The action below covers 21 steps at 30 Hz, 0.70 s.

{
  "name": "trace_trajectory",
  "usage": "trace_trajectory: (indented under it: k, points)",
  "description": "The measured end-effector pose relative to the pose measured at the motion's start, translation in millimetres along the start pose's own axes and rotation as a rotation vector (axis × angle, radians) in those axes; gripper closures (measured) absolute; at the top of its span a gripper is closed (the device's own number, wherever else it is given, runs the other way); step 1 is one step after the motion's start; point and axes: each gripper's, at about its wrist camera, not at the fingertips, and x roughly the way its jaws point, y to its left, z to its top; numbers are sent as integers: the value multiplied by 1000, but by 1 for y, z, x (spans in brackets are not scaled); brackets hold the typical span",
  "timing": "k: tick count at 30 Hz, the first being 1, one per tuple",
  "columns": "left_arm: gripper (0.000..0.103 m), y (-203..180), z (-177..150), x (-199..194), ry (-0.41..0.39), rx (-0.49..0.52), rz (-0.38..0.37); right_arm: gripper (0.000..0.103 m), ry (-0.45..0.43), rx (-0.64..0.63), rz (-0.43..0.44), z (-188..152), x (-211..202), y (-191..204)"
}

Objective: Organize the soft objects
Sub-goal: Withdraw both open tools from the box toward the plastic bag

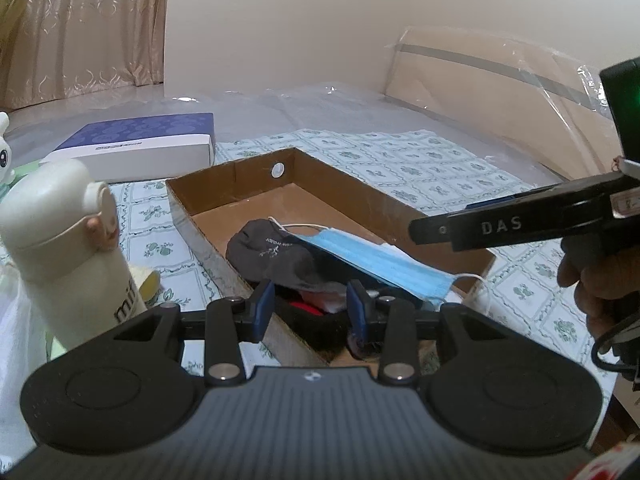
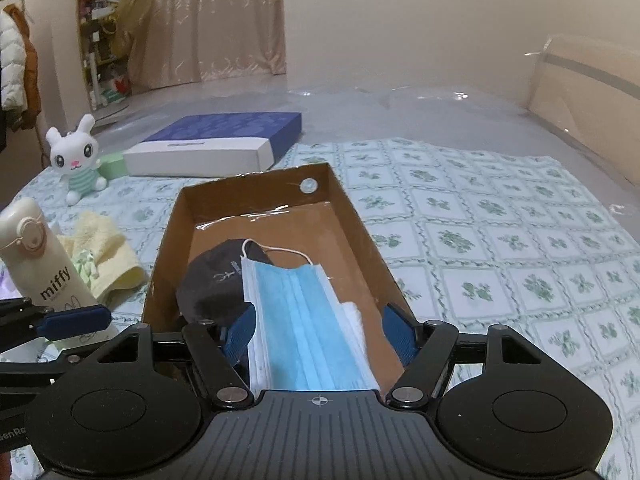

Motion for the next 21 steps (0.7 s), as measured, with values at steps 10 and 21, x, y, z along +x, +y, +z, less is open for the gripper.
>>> trace_trajectory:
  k: [10, 21]
  points:
    - [68, 2, -20, -41, 12, -20, -15, 33, -22, 133, -13, -34, -52, 15]
    - [68, 19, -45, -88, 37, -49, 7, 33, -37, 242, -11, -73, -101, 56]
